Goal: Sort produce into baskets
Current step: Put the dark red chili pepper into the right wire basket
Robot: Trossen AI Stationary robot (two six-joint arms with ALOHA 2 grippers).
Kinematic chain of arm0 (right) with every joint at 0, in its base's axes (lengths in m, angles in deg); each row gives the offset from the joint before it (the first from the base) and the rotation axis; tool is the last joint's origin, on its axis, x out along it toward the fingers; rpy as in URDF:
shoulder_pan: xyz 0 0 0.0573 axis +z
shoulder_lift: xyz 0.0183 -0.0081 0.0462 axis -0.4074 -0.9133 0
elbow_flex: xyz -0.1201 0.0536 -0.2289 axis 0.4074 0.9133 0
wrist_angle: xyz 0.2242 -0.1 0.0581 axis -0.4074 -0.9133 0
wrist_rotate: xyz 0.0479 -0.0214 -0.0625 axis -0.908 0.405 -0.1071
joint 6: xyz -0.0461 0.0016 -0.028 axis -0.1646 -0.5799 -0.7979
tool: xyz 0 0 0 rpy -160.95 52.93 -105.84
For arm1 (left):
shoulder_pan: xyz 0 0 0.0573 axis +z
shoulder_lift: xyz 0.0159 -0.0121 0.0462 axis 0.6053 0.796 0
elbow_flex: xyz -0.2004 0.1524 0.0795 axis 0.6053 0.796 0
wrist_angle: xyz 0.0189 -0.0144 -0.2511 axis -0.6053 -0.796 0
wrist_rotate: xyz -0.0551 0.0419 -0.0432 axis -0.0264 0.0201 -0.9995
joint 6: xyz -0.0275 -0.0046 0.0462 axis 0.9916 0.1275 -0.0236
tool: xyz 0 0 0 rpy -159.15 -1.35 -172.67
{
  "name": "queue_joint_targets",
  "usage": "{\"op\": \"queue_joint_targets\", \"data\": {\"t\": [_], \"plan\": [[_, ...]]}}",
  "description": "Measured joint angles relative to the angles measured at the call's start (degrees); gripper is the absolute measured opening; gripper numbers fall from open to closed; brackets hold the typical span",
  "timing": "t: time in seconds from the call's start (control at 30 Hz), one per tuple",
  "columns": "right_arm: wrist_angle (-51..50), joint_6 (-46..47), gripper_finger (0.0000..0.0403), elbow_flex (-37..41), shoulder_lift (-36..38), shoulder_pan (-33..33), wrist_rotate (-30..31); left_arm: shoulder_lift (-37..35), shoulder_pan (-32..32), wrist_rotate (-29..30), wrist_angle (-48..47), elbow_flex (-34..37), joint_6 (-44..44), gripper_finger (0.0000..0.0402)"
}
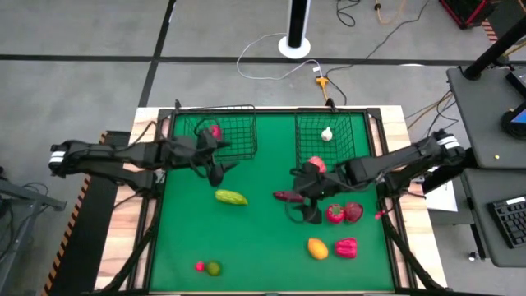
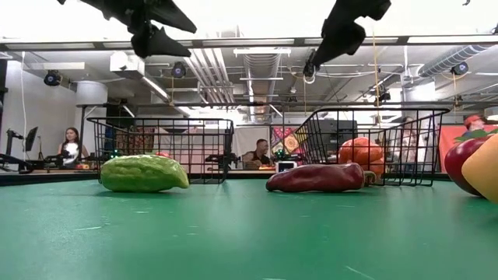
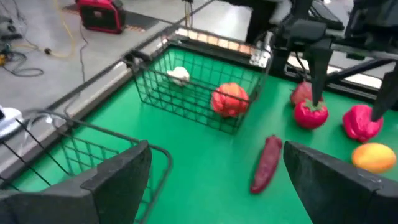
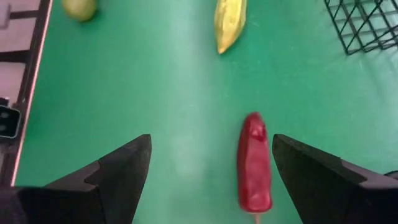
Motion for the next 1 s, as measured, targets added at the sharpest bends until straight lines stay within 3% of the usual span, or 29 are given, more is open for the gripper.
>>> {"op": "queue_joint_targets", "data": {"t": [0.13,0.37,0.63,1.0], "plan": [[0.0,1.7,0.0325,0.2,-2.6,1.9,2.2,1.3,-3.3,3.1,0.0,0.7,3.5,0.0345],[-1.1,3.2,0.0325,-0.2,-7.3,2.4,-0.1,4.3,-8.7,7.5,1.8,0.8,7.7,0.0345],[-14.2,6.7,0.0325,-1.2,-8.2,2.3,-2.7,7.8,-14.4,12.7,3.0,0.8,9.5,0.0345],[-8.4,3.7,0.0325,0.8,-13.1,2.3,6.8,12.8,-14.9,14.8,3.1,0.8,10.8,0.0345]]}}
